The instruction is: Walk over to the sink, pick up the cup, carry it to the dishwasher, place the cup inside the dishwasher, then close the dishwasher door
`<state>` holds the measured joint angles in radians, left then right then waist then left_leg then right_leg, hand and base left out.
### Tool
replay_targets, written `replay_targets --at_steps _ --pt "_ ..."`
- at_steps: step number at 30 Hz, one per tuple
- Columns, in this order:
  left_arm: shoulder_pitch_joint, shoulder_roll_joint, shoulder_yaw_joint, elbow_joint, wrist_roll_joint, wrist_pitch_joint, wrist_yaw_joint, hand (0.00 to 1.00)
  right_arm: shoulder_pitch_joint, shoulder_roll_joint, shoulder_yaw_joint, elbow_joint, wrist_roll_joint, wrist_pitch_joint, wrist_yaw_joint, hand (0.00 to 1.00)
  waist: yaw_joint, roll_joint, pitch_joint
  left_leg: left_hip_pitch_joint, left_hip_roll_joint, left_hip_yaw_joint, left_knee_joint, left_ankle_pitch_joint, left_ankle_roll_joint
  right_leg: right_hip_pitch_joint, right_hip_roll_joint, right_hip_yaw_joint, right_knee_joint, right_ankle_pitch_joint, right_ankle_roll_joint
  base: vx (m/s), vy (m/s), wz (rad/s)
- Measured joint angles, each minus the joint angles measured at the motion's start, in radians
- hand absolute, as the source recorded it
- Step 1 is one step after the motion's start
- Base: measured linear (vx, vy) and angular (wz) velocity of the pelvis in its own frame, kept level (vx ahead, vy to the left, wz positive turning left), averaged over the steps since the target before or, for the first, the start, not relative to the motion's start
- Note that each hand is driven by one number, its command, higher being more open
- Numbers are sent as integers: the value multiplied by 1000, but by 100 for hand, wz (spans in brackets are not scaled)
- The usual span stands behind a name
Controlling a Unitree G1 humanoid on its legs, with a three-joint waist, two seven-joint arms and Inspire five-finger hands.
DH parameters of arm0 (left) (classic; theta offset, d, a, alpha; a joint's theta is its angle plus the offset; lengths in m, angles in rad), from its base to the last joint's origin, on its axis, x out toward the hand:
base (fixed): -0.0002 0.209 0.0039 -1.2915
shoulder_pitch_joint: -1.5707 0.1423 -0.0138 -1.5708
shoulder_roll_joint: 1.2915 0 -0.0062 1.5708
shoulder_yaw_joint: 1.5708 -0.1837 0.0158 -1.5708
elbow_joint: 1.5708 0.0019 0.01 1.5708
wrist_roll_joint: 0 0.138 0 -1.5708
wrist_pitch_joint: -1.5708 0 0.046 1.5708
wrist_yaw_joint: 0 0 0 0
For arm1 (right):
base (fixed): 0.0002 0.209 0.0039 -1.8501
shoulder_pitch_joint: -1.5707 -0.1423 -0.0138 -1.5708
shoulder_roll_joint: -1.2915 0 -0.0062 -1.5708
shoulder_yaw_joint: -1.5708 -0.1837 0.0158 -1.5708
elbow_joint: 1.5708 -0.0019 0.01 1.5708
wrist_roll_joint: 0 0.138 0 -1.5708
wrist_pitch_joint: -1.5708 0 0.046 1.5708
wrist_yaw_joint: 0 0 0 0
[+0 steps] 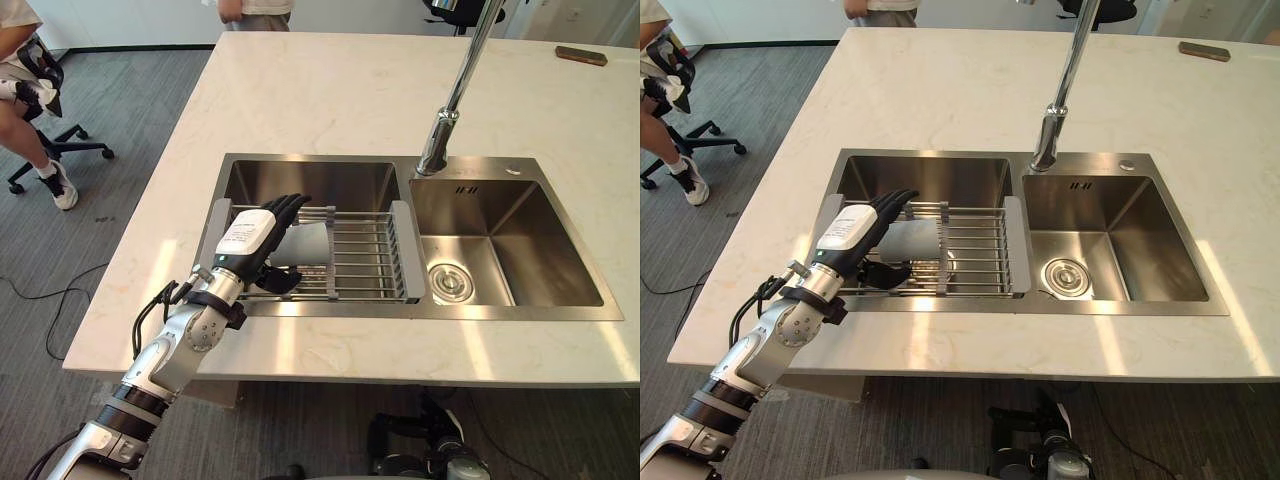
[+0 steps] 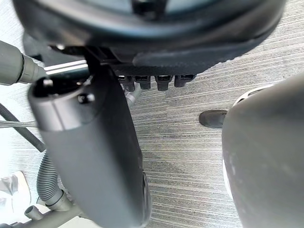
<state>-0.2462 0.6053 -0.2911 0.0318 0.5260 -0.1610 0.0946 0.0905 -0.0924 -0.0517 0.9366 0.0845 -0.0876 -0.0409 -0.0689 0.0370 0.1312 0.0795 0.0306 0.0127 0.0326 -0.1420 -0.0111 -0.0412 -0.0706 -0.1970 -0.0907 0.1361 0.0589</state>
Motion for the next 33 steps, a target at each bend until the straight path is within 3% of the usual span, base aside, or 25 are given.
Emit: replay_targets --at_steps 33 --pt "-90 -24 -40 140 -3 38 -28 100 -8 0 -4 -1 0 6 2 100 -17 4 2 -10 -2 8 -1 0 0 -16 -2 5 -2 1 1 0 0 0"
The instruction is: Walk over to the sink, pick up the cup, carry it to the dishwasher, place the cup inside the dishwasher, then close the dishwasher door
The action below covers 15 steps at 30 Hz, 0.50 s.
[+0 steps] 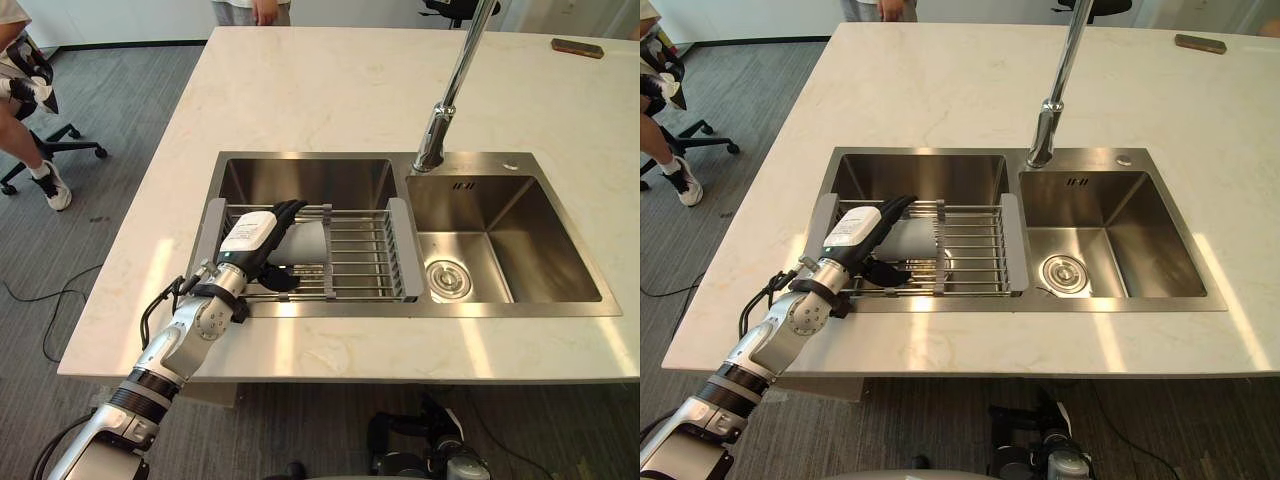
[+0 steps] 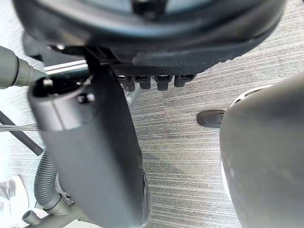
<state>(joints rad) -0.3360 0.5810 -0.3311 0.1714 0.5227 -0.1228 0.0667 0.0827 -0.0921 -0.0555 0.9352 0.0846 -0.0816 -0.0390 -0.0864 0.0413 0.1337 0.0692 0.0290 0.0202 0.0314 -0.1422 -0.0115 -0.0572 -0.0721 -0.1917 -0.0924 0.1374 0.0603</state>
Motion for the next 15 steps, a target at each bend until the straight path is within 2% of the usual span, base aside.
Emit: replay_targets --at_steps 1,2,7,15 --pt "0 1 0 0 0 0 -1 100 -2 0 0 0 0 0 0 100 -4 1 1 -1 0 0 0 0 0 -2 0 0 0 0 0 0 0 0" --pt "0 2 0 1 0 0 -1 0 -2 0 0 0 0 0 0 100 -5 2 1 -2 0 1 0 0 0 -2 0 1 0 0 0 0 0 0" --pt "-33 8 -4 37 0 1 -16 0 -5 -2 -8 0 0 0 0 100 -9 11 9 -4 0 4 -1 0 0 -7 0 3 0 0 1 0 0 0" --pt "-52 18 -4 39 -14 2 -24 0 -9 -3 -8 0 0 0 0 100 -10 11 13 -5 1 9 -3 -1 -2 -10 1 8 0 1 1 1 0 0"
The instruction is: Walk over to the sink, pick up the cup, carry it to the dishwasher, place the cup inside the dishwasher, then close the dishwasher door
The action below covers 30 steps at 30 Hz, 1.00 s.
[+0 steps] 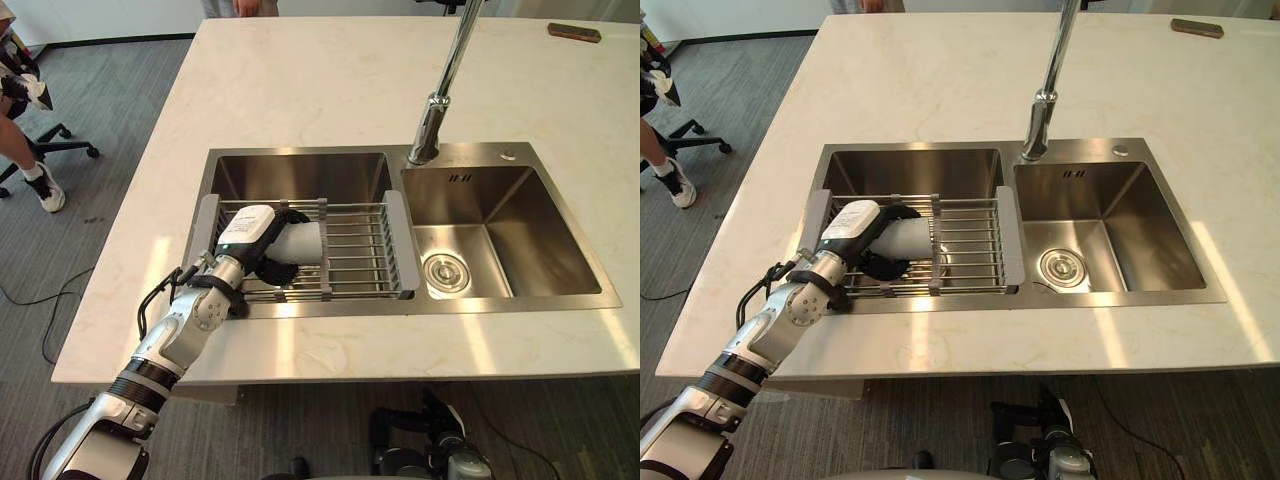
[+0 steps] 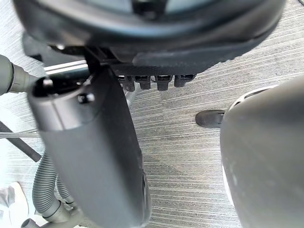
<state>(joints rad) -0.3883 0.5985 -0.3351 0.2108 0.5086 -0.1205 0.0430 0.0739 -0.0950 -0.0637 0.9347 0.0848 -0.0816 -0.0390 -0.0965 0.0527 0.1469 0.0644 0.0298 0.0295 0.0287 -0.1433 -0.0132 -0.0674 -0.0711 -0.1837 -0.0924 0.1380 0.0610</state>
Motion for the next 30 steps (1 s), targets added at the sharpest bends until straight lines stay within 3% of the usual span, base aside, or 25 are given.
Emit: replay_targets --at_steps 21,30 --pt "28 -26 13 -21 -53 2 11 0 -6 -2 0 13 0 0 -2 100 5 0 0 8 -1 -10 5 0 0 16 -3 -10 0 1 1 0 0 2" --pt "150 -119 104 -247 -144 -4 102 0 -12 -8 0 36 0 6 -4 100 30 0 0 9 -1 -23 12 1 2 27 -3 -22 1 1 0 -9 -5 3"
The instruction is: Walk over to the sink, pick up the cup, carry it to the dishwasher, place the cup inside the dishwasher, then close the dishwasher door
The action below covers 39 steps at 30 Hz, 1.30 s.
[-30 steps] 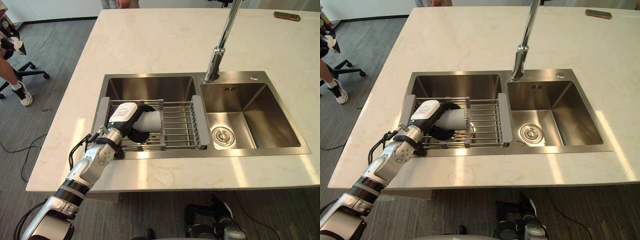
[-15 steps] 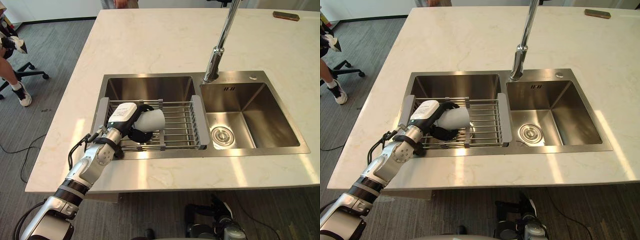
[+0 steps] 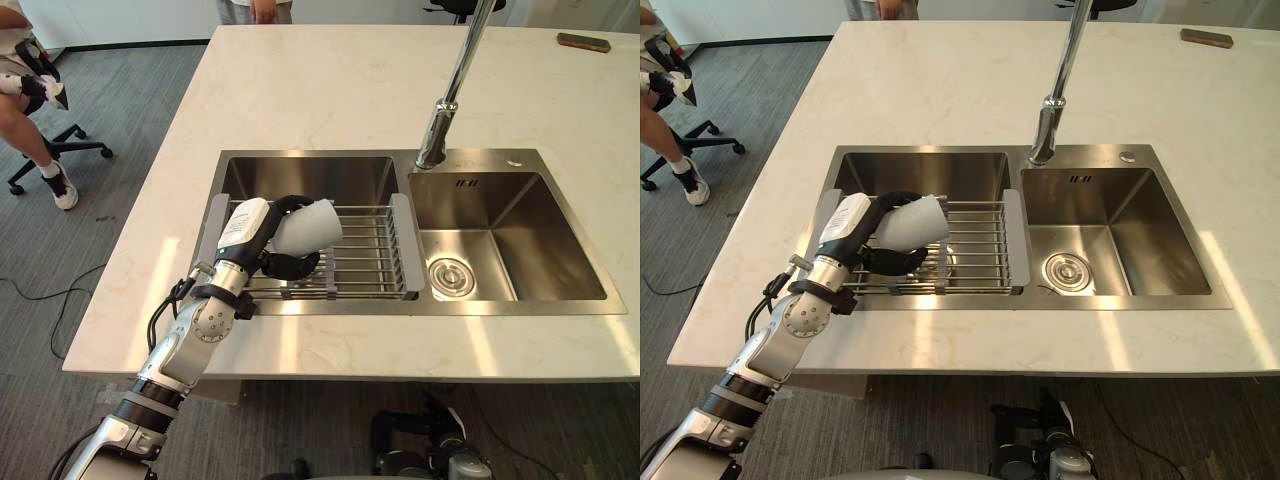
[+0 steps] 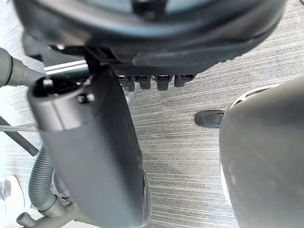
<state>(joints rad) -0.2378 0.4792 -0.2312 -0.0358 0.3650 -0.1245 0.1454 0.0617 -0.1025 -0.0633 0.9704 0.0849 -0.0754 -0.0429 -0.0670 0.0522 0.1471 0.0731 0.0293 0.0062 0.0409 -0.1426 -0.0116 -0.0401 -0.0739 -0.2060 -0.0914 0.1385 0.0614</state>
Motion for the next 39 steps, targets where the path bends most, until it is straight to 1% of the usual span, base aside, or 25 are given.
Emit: replay_targets --at_steps 3,4,7,8,10,12,15,19,23,26,29,33,34,35,36,37,38,39 --pt "37 -48 31 -59 -52 -11 27 0 1 0 0 3 0 1 -1 100 5 -1 0 -1 -1 -11 4 1 2 7 -4 -5 4 0 0 -17 -4 11" --pt "42 -81 37 -85 -71 -11 40 0 4 -2 0 4 0 2 -2 100 19 0 0 -5 -4 -15 6 2 3 6 -6 -8 4 0 0 -21 -1 11" --pt "75 -137 54 -164 -109 -19 70 0 8 -3 1 5 0 4 -3 100 32 -1 -1 -11 -7 -23 10 4 6 7 -11 -14 5 0 0 -31 -2 9" --pt "92 -164 60 -206 -140 -28 95 0 11 -3 1 5 0 4 -3 100 41 -1 -1 -13 -10 -24 14 4 6 7 -13 -14 5 0 0 -37 -1 4" --pt "105 -191 66 -249 -167 -38 111 0 17 -2 1 5 0 4 -5 100 54 -2 -2 -17 -11 -25 16 5 6 7 -14 -15 5 0 1 -49 -5 3" --pt "124 -209 71 -287 -201 -53 134 0 19 -2 3 5 0 4 -8 100 61 -2 -4 -19 -11 -29 20 5 6 9 -15 -18 5 0 1 -30 -8 5" --pt "154 -243 73 -339 -248 -70 142 0 27 -3 12 6 0 4 -17 100 78 -4 -11 -21 -11 -35 22 7 5 11 -15 -23 5 0 1 -25 -11 6" --pt "207 -289 78 -369 -317 -96 162 0 29 -8 37 21 0 5 -28 100 83 -4 -36 -22 -12 -46 22 11 4 17 -16 -35 5 0 0 -20 -10 8" --pt "251 -313 77 -399 -362 -100 161 0 35 -9 63 21 -1 5 -35 100 93 -13 -47 -21 -11 -53 22 16 3 21 -17 -43 5 0 0 -47 -13 7" --pt "283 -336 77 -402 -390 -108 160 0 51 -10 73 20 -1 5 -44 100 107 -17 -73 -21 -10 -55 22 16 3 23 -16 -44 5 0 0 -10 -4 0" --pt "326 -345 77 -424 -439 -114 156 0 55 -4 81 15 -12 5 -46 100 111 -26 -80 -20 -10 -56 24 16 3 26 -16 -45 5 0 -1 0 0 0" --pt "365 -357 75 -440 -483 -114 144 0 64 0 95 -7 -30 6 -53 100 119 -31 -83 -17 -12 -57 30 16 3 32 -18 -47 6 1 0 0 0 0" --pt "376 -370 70 -440 -495 -114 138 0 63 -2 103 -7 -40 7 -55 100 124 -31 -83 -16 -13 -58 32 16 3 25 -23 -47 26 -4 -2 0 0 0" --pt "384 -379 61 -440 -504 -115 136 0 57 -4 111 -7 -41 8 -56 100 127 -30 -81 -17 -13 -58 36 16 3 5 -30 -46 71 -26 -2 -50 14 7" --pt "393 -386 47 -437 -507 -115 135 0 52 -2 112 -8 -49 14 -57 100 129 -32 -76 -17 -17 -65 43 16 3 -27 -43 -46 156 -68 1 -62 11 13" --pt "396 -386 41 -436 -509 -114 133 0 49 -1 112 -8 -49 16 -58 100 128 -34 -74 -17 -22 -72 48 15 3 -42 -54 -45 205 -92 0 -91 12 25" --pt "399 -385 31 -433 -511 -114 132 0 46 1 112 -12 -49 19 -62 100 127 -37 -71 -19 -31 -84 55 15 5 -66 -68 -22 273 -124 -4 -115 5 52" --pt "404 -380 22 -432 -511 -114 128 0 49 -2 113 -29 -51 22 -67 100 118 -32 -66 -35 -41 -118 74 13 10 -98 -72 83 351 -172 -16 -132 -19 102"
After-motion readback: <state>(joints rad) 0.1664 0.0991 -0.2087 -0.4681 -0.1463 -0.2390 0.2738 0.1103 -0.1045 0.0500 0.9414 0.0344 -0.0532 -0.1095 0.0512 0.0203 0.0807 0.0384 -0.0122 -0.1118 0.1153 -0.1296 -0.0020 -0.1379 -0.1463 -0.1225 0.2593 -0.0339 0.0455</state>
